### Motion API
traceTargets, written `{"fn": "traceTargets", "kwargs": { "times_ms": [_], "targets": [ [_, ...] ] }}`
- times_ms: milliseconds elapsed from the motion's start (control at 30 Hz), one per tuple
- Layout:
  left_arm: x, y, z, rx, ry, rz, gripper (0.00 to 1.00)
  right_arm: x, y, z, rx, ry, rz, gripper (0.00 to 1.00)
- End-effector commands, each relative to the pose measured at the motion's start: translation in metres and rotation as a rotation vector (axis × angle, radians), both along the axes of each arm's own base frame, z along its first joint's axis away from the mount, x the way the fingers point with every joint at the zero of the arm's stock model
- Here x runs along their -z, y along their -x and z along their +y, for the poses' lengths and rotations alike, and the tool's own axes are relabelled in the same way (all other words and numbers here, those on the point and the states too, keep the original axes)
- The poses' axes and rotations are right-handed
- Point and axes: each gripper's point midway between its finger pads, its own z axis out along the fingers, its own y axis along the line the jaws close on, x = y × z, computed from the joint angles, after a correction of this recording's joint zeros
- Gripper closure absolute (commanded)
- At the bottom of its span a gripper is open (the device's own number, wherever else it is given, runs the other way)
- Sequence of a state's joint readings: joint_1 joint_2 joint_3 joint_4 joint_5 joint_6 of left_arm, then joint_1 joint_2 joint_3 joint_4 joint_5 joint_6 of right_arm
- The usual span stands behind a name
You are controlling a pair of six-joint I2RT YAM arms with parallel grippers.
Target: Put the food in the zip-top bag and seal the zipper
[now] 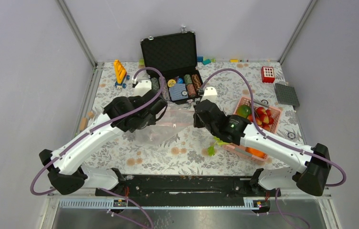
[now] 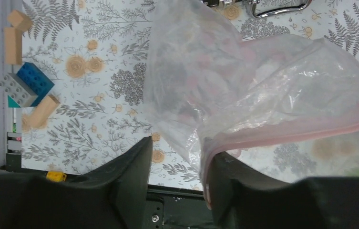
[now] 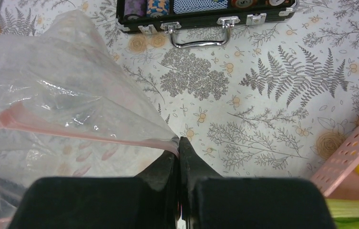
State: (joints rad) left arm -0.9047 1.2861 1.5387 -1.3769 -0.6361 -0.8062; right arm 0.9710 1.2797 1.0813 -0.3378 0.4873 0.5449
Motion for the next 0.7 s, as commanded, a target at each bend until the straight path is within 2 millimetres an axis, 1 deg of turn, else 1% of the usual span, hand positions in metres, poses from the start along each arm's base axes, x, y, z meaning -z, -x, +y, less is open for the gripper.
{"fn": "traceTargets", "kwargs": {
  "times_ms": [0,33,67,167,233,267,300,333,400,533,567,633,667],
  "targets": [
    [-0.011,-0.006,0.031,-0.065,-0.09,-0.083,0.49,0.01,0.011,-0.029,0.016,0.119,0.079,1.0],
    [-0.004,-0.009,0.019,-0.036,-0.064,-0.067,0.43,0.008,0.013,-0.025,0.001,0.097,0.087,1.0],
    [0.001,-0.012,0.006,-0.002,-0.027,-0.057,0.39,0.006,0.015,-0.022,-0.013,0.079,0.094,1.0],
    [0.012,-0.017,-0.033,0.103,0.096,-0.033,0.36,-0.002,0.02,-0.011,-0.047,0.03,0.118,1.0],
    [0.009,-0.02,-0.058,0.174,0.194,-0.056,0.33,-0.005,0.023,-0.006,-0.067,0.008,0.133,1.0],
    [0.009,-0.022,-0.067,0.211,0.227,-0.077,0.3,-0.007,0.024,-0.004,-0.071,-0.001,0.138,1.0],
    [0.016,-0.021,-0.074,0.243,0.25,-0.083,0.28,-0.009,0.024,-0.004,-0.068,-0.007,0.141,1.0],
    [0.017,-0.021,-0.082,0.277,0.284,-0.102,0.26,-0.009,0.024,-0.004,-0.063,-0.01,0.146,1.0],
    [0.023,-0.018,-0.093,0.325,0.339,-0.122,0.24,-0.012,0.024,-0.005,-0.043,-0.014,0.148,1.0],
    [0.032,-0.007,-0.105,0.378,0.416,-0.14,0.23,-0.012,0.022,-0.005,-0.019,-0.016,0.159,1.0],
    [0.033,-0.004,-0.108,0.388,0.44,-0.145,0.24,-0.011,0.022,-0.004,-0.017,-0.017,0.165,1.0],
    [0.035,0.002,-0.113,0.403,0.478,-0.157,0.34,-0.007,0.021,-0.002,-0.014,-0.016,0.177,1.0],
    [0.035,0.004,-0.114,0.397,0.488,-0.165,0.42,-0.004,0.022,-0.001,-0.013,-0.013,0.186,1.0]
  ]
}}
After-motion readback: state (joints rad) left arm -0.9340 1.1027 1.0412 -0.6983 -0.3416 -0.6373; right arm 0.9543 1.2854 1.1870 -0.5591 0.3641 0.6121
